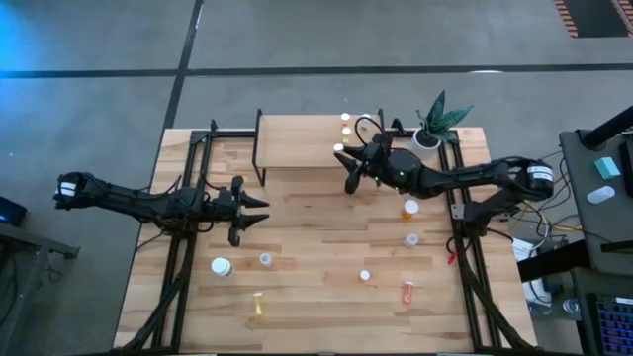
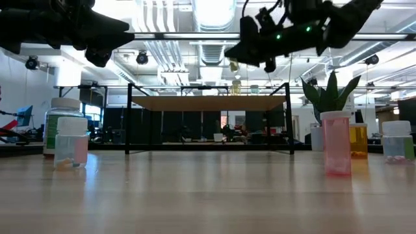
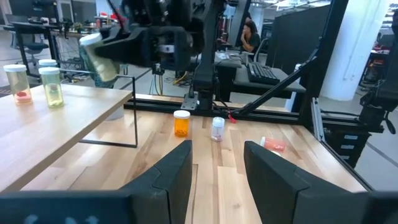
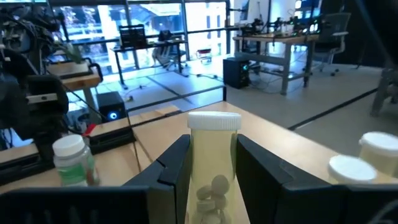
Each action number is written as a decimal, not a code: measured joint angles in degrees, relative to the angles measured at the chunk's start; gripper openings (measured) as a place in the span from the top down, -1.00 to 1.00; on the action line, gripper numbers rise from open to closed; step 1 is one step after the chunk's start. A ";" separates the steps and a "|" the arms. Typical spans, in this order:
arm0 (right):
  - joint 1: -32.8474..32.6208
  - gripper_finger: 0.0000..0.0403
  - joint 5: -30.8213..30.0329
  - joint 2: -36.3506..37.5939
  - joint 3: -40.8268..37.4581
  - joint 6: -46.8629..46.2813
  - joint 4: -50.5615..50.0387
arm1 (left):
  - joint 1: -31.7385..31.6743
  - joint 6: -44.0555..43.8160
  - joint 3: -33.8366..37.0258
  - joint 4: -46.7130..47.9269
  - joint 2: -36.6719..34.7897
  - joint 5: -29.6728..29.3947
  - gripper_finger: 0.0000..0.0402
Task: Pick and place medicine bottles onto shelf by color
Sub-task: Put the right yellow pill bottle on the shelf
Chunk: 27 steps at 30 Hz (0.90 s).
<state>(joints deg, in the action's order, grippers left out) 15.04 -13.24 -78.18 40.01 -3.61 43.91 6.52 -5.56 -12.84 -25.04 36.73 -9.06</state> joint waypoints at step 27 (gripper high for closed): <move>1.01 0.49 -4.82 -7.11 -11.77 5.27 31.31 | -0.01 0.26 0.17 -0.02 0.00 -1.85 0.35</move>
<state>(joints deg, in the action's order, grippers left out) 16.05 -18.06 -85.30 28.24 1.66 75.22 6.50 -5.30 -12.67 -25.06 36.73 -10.91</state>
